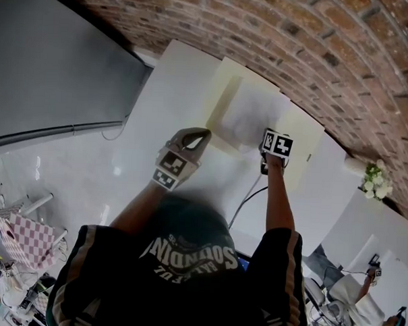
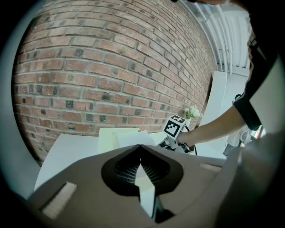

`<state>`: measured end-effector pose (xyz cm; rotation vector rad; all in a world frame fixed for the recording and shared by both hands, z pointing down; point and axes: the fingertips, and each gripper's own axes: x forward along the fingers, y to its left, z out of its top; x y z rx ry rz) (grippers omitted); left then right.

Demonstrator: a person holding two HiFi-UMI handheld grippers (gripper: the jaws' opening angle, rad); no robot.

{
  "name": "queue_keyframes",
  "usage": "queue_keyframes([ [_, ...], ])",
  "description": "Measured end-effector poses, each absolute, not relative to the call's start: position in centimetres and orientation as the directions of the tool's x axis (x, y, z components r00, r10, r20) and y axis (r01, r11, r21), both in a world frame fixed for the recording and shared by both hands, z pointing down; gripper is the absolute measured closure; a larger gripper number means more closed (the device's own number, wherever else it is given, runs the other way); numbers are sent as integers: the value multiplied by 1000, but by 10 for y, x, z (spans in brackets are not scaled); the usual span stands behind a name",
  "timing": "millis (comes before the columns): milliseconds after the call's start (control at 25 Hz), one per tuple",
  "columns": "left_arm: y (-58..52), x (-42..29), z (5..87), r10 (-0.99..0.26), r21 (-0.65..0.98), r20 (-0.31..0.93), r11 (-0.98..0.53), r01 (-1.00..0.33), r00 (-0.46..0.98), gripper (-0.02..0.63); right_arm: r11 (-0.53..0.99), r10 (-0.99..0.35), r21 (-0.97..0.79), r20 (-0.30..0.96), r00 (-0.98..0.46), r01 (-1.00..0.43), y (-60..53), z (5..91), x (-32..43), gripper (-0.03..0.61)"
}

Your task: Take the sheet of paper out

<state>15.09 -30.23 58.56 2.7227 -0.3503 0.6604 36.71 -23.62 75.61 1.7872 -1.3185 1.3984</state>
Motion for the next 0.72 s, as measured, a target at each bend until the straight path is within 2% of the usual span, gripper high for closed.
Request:
queue_keyframes([
  [720, -292, 143, 565, -189, 215, 445, -927, -309, 876, 603, -468, -401, -125, 912, 84, -875, -188, 727, 397, 577],
])
